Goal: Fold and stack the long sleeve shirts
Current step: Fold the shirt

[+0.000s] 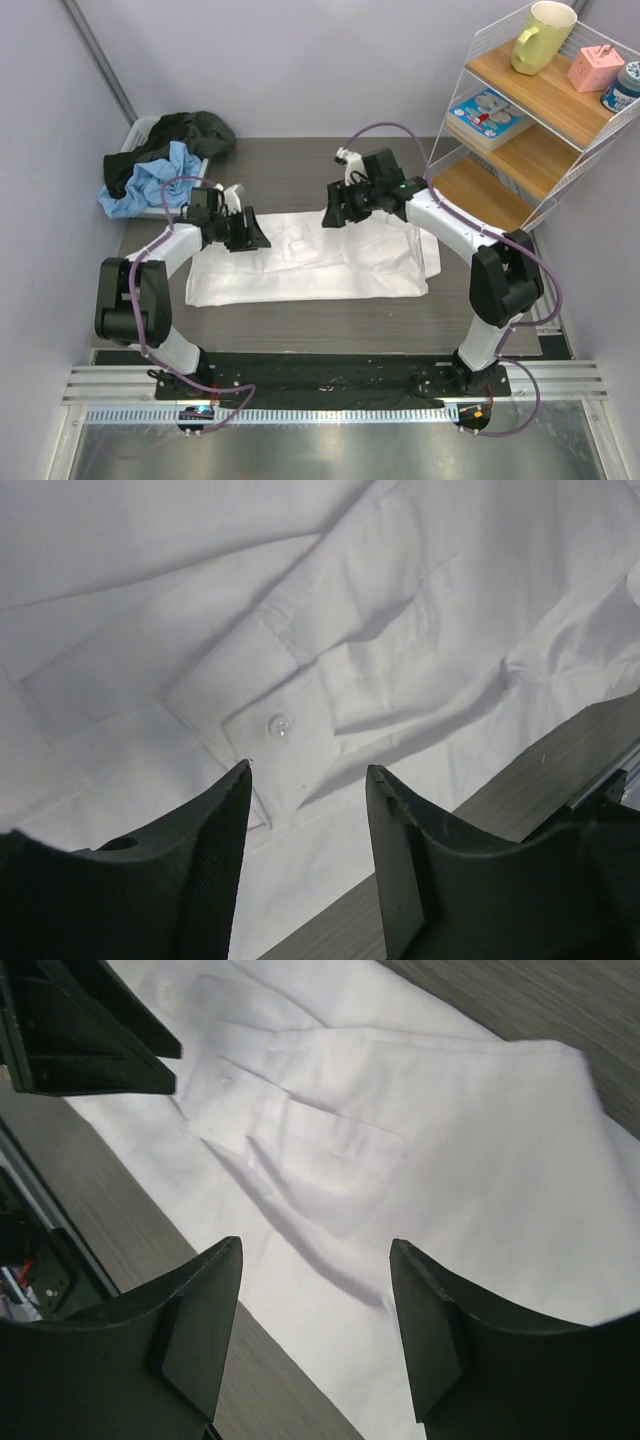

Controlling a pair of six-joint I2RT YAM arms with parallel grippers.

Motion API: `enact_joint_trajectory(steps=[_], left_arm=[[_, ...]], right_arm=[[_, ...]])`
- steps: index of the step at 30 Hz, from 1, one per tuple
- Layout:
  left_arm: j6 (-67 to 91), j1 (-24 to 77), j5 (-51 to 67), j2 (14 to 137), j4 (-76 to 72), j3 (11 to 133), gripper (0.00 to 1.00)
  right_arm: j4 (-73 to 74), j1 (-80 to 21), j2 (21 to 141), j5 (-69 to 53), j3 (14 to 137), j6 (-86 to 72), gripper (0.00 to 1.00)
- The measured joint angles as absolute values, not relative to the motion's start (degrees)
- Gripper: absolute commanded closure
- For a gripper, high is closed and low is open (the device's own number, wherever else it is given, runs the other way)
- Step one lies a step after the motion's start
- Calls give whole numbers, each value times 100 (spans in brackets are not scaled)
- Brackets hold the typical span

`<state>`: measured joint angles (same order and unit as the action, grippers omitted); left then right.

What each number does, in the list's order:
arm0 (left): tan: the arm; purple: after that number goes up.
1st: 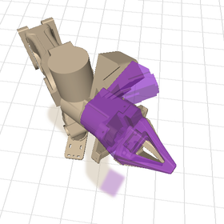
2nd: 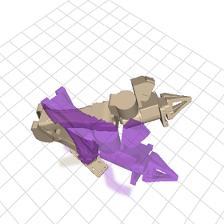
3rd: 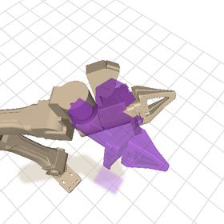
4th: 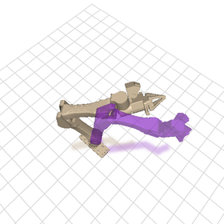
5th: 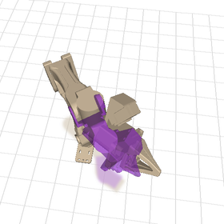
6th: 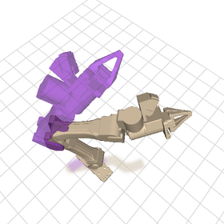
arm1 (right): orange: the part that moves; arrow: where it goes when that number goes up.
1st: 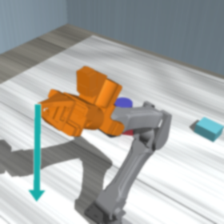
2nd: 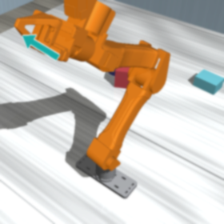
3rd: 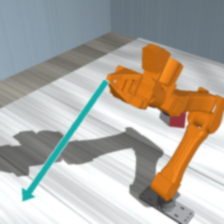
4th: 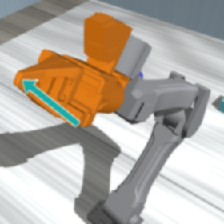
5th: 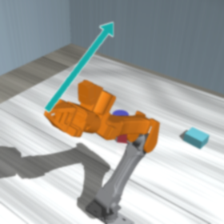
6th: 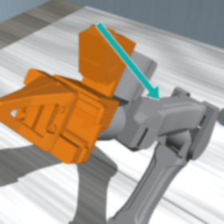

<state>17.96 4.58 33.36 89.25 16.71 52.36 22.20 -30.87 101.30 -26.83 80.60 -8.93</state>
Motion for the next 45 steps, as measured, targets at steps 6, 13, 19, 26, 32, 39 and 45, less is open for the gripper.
enact_joint_trajectory(steps=[6,13,19,26,32,39,45], left_arm=[[1925,478,3111,9341,1693,5341,56],[1927,687,2893,9349,1745,5334,60],[1933,738,2657,9408,1763,5323,61],[2005,738,2526,9461,1756,5113,60],[2091,738,2598,9585,1708,5094,63],[2169,749,2840,9627,1533,5092,89],[2180,755,2989,9614,1505,5105,100]], right_arm=[[2799,-2447,9898,-2508,7784,-226,36],[3297,-2307,9802,-2453,7378,174,36],[3479,-2263,9738,-2469,7297,270,36],[3483,-2259,9712,-2473,7242,296,36],[3520,-2259,9712,-2475,7218,296,36],[3522,-2248,9712,-2475,7218,296,36],[3540,-2228,9712,-2451,7218,320,34]])
